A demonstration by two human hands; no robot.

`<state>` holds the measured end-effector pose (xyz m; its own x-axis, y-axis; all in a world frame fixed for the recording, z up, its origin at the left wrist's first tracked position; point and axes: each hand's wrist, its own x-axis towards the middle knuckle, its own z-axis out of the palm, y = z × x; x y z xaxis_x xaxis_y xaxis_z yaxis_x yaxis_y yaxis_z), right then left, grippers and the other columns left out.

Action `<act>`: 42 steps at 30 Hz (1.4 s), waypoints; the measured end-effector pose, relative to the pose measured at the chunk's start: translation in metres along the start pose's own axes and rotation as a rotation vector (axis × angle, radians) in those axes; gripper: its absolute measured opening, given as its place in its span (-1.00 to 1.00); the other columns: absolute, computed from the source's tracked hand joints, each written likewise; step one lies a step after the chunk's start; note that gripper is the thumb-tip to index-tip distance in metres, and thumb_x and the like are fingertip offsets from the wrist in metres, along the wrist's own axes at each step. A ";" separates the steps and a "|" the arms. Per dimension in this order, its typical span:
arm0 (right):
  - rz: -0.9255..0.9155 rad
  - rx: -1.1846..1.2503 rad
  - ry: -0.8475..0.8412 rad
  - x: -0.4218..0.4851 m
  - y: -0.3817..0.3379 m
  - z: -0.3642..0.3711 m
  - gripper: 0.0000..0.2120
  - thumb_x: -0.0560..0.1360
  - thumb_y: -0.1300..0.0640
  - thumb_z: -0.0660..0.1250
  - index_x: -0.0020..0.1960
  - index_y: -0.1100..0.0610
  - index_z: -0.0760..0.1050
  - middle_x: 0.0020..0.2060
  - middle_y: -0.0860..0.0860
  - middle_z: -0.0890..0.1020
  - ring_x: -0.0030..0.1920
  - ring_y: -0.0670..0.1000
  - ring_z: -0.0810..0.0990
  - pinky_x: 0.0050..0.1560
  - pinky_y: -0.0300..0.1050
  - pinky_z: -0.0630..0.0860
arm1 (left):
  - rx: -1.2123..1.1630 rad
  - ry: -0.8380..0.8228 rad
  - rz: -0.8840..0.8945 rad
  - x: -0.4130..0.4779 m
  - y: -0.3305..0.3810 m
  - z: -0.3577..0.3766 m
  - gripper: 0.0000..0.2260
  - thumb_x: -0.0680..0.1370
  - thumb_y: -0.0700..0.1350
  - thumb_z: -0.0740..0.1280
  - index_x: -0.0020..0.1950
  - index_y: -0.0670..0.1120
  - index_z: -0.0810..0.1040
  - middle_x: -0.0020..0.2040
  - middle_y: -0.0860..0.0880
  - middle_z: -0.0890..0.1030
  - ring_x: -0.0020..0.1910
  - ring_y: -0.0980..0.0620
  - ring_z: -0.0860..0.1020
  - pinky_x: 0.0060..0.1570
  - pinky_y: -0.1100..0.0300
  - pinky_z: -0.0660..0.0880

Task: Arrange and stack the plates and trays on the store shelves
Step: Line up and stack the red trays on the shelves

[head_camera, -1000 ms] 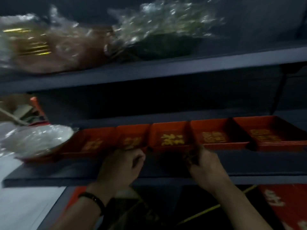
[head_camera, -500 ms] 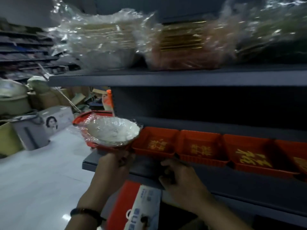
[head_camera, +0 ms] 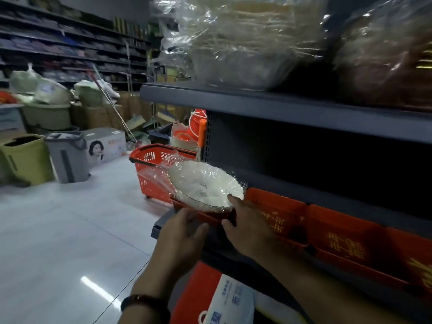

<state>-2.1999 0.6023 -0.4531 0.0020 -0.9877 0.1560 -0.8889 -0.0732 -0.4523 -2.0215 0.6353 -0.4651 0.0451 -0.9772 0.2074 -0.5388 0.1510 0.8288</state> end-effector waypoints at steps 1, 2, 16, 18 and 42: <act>0.007 -0.017 0.000 0.003 -0.001 0.003 -0.33 0.62 -0.07 0.34 0.66 -0.12 0.16 0.50 0.07 0.43 0.51 0.09 0.40 0.50 0.03 0.40 | -0.021 0.002 -0.015 0.001 0.001 0.000 -0.68 0.66 -0.05 0.40 0.42 0.06 0.52 0.26 0.15 0.56 0.18 0.10 0.56 -0.11 0.40 0.43; 0.013 -0.021 0.007 0.007 -0.001 0.006 -0.35 0.61 -0.07 0.35 0.64 -0.15 0.18 0.47 0.07 0.44 0.48 0.10 0.42 0.47 0.03 0.43 | -0.051 0.001 -0.027 0.003 0.002 0.000 -0.60 0.67 -0.05 0.39 0.51 0.07 0.45 0.33 0.12 0.55 0.22 0.08 0.54 -0.08 0.38 0.47; 0.029 0.131 0.174 0.035 -0.012 0.006 -0.86 0.68 -0.01 0.31 0.02 0.01 0.58 -0.15 -0.07 0.60 -0.08 -0.05 0.50 -0.13 -0.13 0.36 | -0.136 0.079 -0.052 0.006 0.004 0.004 -0.42 0.65 0.03 0.39 0.63 0.16 0.25 0.52 0.01 0.47 0.39 -0.05 0.53 0.33 -0.15 0.58; 0.020 0.197 0.238 0.039 -0.017 -0.004 -0.83 0.69 -0.03 0.30 -0.01 0.02 0.57 -0.11 -0.02 0.65 -0.04 0.00 0.59 -0.04 -0.08 0.45 | -0.131 0.105 -0.048 0.005 0.007 0.001 -0.47 0.65 0.02 0.39 0.60 0.14 0.31 0.48 0.04 0.50 0.35 -0.01 0.56 0.32 -0.12 0.59; -0.215 0.426 0.533 -0.150 -0.025 -0.104 -0.91 0.61 0.05 0.41 0.07 -0.12 0.64 -0.05 -0.10 0.63 0.00 -0.20 0.57 -0.04 -0.52 0.35 | -0.119 0.333 0.277 -0.104 0.075 -0.076 -0.76 0.54 0.13 0.49 0.18 0.30 0.55 0.19 0.14 0.57 0.13 0.18 0.63 0.00 0.35 0.56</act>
<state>-2.2258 0.7666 -0.3738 -0.1641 -0.7516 0.6388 -0.6379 -0.4131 -0.6499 -2.0022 0.7597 -0.3848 0.1915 -0.7991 0.5698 -0.4694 0.4353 0.7682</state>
